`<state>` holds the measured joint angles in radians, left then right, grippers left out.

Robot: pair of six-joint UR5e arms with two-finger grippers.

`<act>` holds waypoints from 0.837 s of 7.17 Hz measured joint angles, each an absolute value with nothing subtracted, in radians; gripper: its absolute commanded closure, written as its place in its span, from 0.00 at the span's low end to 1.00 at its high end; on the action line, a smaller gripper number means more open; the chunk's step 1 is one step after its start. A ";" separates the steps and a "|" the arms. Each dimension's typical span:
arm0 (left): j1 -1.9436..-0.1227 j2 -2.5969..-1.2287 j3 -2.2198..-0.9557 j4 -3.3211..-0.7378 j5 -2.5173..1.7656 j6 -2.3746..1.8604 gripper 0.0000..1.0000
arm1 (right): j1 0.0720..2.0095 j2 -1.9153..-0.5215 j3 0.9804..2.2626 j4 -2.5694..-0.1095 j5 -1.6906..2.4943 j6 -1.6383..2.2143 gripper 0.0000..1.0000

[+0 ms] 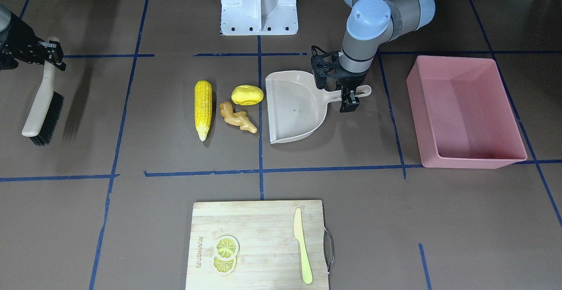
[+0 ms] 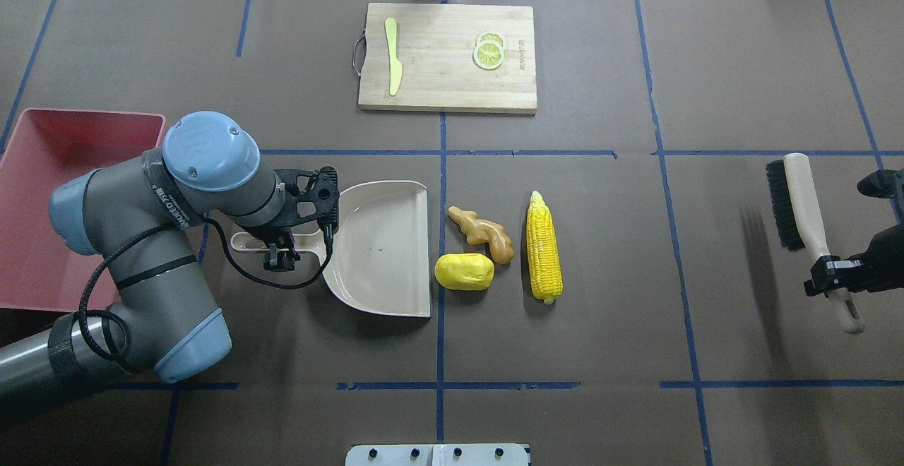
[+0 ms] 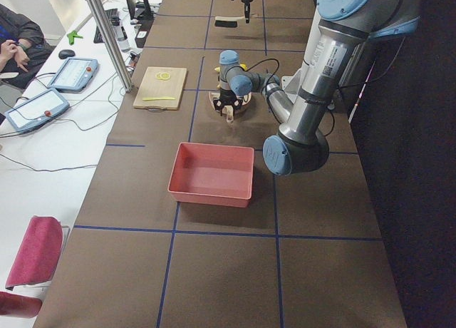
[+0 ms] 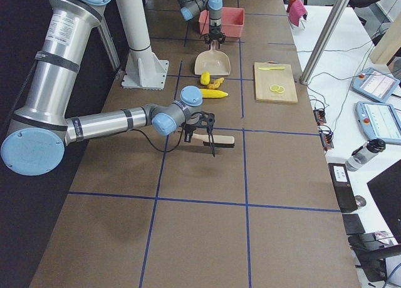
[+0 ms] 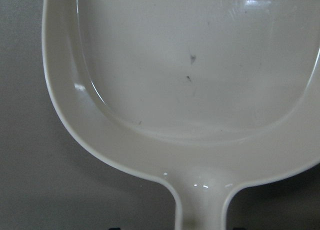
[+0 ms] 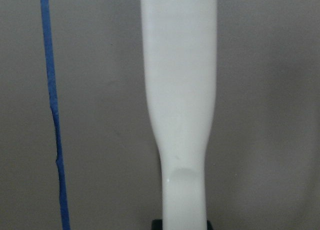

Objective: Sweep and dump trash into bin
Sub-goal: 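Grasp the dustpan handle with the left gripper and tilt it up, then lift the white brush with the right gripper and move it toward the produce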

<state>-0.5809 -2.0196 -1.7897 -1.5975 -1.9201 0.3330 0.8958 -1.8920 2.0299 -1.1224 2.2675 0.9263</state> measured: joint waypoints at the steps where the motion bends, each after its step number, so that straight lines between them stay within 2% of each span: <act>1: -0.581 -2.019 -1.787 -1.595 -1.920 0.333 0.93 | 0.896 -1.891 2.030 -1.125 2.270 0.932 1.00; 3: -0.581 -2.017 -1.788 -1.591 -1.920 0.331 1.00 | 0.894 -1.878 2.033 -1.137 2.283 0.942 1.00; 6: -0.583 -2.025 -1.803 -1.552 -1.919 0.331 1.00 | 0.850 -1.753 2.076 -1.346 2.277 0.961 1.00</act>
<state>-0.5828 -2.0246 -1.8030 -1.5524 -1.9190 0.3312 0.8504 -1.7534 2.0761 -1.3465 2.2770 0.9611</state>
